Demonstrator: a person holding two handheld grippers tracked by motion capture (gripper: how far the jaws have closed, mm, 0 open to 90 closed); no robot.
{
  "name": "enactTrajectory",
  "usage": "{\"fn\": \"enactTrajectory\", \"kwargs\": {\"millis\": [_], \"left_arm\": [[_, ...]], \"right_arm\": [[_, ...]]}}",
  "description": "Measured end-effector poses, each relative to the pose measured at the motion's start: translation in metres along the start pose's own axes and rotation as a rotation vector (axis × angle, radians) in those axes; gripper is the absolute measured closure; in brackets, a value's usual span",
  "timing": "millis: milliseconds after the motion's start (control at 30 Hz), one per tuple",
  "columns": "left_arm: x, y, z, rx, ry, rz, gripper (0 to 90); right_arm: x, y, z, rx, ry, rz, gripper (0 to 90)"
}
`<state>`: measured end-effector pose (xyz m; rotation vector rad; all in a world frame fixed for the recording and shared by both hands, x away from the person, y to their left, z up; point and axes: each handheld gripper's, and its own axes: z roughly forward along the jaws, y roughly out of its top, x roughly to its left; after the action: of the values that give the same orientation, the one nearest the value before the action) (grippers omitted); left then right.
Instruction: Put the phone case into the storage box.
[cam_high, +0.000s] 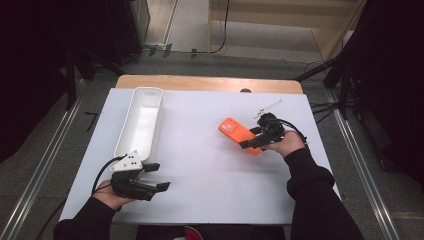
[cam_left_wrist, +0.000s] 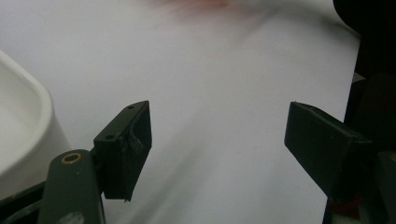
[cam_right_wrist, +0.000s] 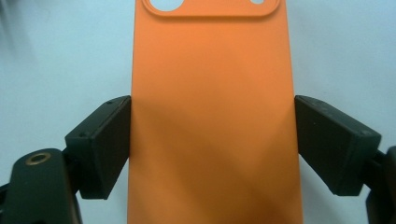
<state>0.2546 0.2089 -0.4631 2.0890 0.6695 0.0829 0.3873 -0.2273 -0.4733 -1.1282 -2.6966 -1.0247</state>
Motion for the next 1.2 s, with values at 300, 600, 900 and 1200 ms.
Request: {"fn": "enactTrajectory", "kwargs": {"millis": [300, 600, 900, 1200], "left_arm": [[-0.003, 0.002, 0.002, -0.014, -0.019, -0.004, 24.0], [-0.003, 0.005, 0.005, -0.009, -0.037, -0.049, 23.5], [-0.004, 0.009, 0.01, 0.009, -0.035, -0.08, 18.7], [-0.005, 0.013, 0.011, 0.009, -0.033, -0.097, 18.7]], "right_arm": [[0.011, -0.003, -0.007, -0.027, 0.008, 0.039, 14.8], [0.021, -0.007, -0.009, -0.043, 0.039, 0.112, 14.7], [0.039, -0.012, -0.009, -0.058, 0.027, 0.133, 14.8], [0.048, -0.023, -0.007, -0.055, 0.046, 0.15, 14.7]]}}
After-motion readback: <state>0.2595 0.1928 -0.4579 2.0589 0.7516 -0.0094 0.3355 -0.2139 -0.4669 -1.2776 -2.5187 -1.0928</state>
